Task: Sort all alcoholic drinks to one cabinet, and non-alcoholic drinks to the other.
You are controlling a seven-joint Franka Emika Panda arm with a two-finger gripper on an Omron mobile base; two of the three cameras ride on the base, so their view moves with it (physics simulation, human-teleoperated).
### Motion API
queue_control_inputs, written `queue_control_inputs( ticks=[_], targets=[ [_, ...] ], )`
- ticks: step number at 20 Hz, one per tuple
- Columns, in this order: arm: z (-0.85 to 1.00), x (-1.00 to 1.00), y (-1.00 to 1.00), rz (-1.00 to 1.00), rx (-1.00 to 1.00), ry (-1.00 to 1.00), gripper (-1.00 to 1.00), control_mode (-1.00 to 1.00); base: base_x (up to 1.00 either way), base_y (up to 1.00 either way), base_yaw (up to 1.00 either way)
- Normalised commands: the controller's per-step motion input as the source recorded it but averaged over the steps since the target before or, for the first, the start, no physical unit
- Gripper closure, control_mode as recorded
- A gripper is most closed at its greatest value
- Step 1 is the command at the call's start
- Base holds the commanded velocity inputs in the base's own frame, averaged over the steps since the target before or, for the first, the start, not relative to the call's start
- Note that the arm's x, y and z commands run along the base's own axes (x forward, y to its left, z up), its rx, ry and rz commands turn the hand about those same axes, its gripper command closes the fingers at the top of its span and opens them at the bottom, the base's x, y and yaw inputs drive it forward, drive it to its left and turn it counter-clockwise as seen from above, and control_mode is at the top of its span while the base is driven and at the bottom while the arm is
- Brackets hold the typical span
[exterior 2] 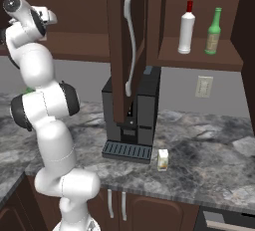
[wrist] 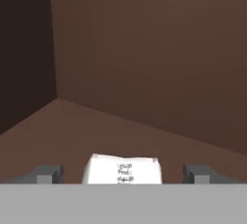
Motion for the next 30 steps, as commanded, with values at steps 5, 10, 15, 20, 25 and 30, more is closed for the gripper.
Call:
queue_control_inputs(
  ticks=[5,10,15,20,25,30],
  targets=[
    [-0.08,0.13,0.0,-0.02,0.0,-0.05,-1.0,-1.0,0.0,0.0,0.0],
    [-0.07,0.2,0.0,-0.02,0.0,-0.03,-1.0,-1.0,0.0,0.0,0.0],
    [-0.03,0.16,0.0,-0.02,0.0,0.0,-1.0,-1.0,0.0,0.0,0.0],
    [0.0,0.0,0.0,-0.03,0.0,0.0,-1.0,-1.0,0.0,0.0,0.0],
    [0.0,-0.2,0.0,-0.03,0.0,0.0,-1.0,-1.0,0.0,0.0,0.0],
    [0.02,-0.33,-0.01,-0.02,0.0,0.0,-1.0,-1.0,0.0,0.0,0.0]
  ],
)
